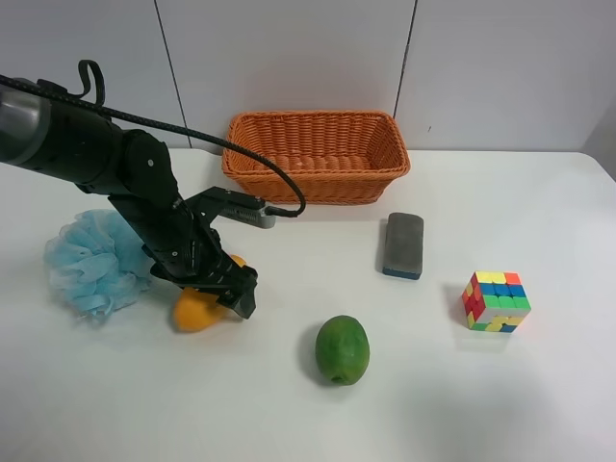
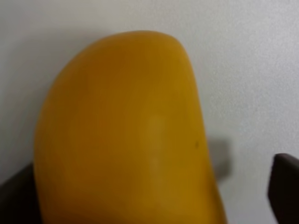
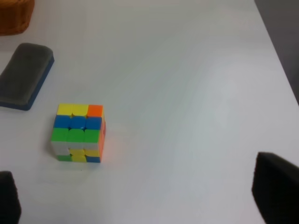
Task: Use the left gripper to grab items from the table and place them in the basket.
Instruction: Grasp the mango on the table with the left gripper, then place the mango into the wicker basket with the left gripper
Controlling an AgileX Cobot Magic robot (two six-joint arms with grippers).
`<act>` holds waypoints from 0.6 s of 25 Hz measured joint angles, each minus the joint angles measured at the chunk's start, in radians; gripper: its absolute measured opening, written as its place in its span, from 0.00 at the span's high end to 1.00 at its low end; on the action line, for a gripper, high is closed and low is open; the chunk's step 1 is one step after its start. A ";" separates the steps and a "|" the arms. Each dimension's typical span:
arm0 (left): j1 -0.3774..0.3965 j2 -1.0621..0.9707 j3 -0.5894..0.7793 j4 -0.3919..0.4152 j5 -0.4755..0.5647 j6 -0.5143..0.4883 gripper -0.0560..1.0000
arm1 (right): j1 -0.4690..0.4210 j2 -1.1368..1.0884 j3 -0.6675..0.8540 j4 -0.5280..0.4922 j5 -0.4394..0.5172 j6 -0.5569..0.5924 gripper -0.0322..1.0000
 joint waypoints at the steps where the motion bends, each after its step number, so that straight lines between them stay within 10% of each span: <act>1: 0.000 0.000 0.000 0.000 0.000 0.000 0.31 | 0.000 0.000 0.000 0.000 0.000 0.000 0.01; 15: 0.000 -0.008 0.000 -0.001 0.020 0.004 0.36 | 0.000 0.000 0.000 0.000 0.000 0.000 0.01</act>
